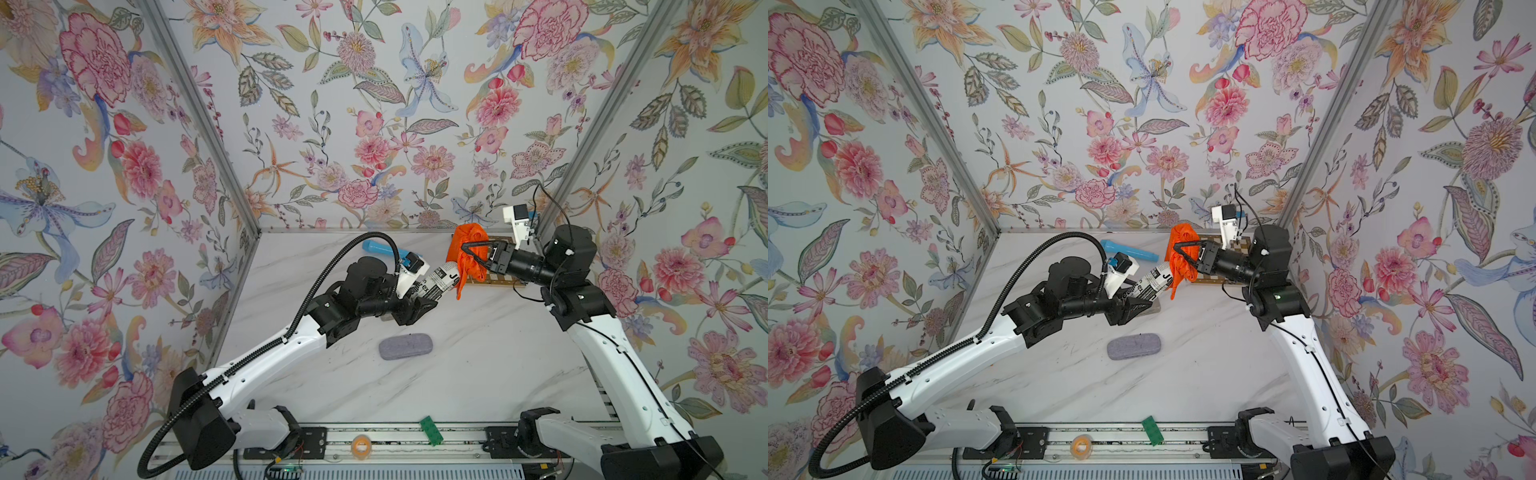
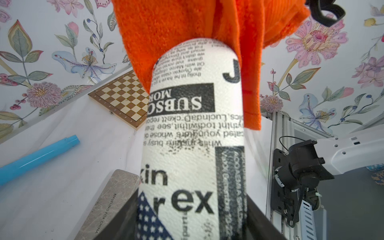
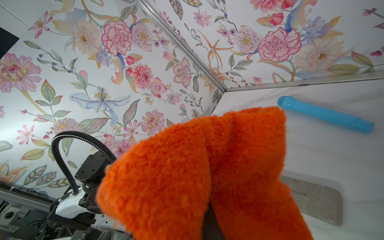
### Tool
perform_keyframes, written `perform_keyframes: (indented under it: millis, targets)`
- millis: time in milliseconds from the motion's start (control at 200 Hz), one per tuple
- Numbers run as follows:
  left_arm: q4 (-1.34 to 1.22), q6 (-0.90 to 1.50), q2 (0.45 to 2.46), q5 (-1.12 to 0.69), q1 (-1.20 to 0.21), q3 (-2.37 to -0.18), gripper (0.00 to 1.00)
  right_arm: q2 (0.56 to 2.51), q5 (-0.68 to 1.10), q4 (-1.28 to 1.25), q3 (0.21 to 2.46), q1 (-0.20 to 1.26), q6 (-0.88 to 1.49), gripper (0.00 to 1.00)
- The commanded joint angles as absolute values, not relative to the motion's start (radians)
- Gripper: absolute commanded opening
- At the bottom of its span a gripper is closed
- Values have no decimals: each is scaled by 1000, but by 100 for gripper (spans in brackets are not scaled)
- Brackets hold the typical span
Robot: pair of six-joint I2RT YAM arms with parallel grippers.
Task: Wipe the eyeglass case
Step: Wipe the dirt from the eyeglass case.
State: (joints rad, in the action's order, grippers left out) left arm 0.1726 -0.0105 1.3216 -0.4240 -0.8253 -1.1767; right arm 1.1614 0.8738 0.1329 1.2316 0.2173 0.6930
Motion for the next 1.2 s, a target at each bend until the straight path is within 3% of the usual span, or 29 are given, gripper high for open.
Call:
perform_keyframes:
  millis: [0,530,636,801,1026,1196]
  targets:
    - [186,-116,1312,-386,-854,-1205,27,1218,888,160,1261,262,655,0]
    - [310,-464,1330,-159,-881,-1277,25,1410,1083,60,1280,377,816,0]
    - [304,-506,1314,-127,-863,-1260,25,1401,1115,164,1280,360,766,0]
    - [313,-543,1302,-128,-840,-1274,25,1396,1117,274,1265,322,711,0]
    - [263,-543,1315,-170,-847,-1285,26,1499,1116,266,1302,430,701,0]
    - [244,-561,1297,-130,-845,-1264,25,1517,1128,297,1289,413,680,0]
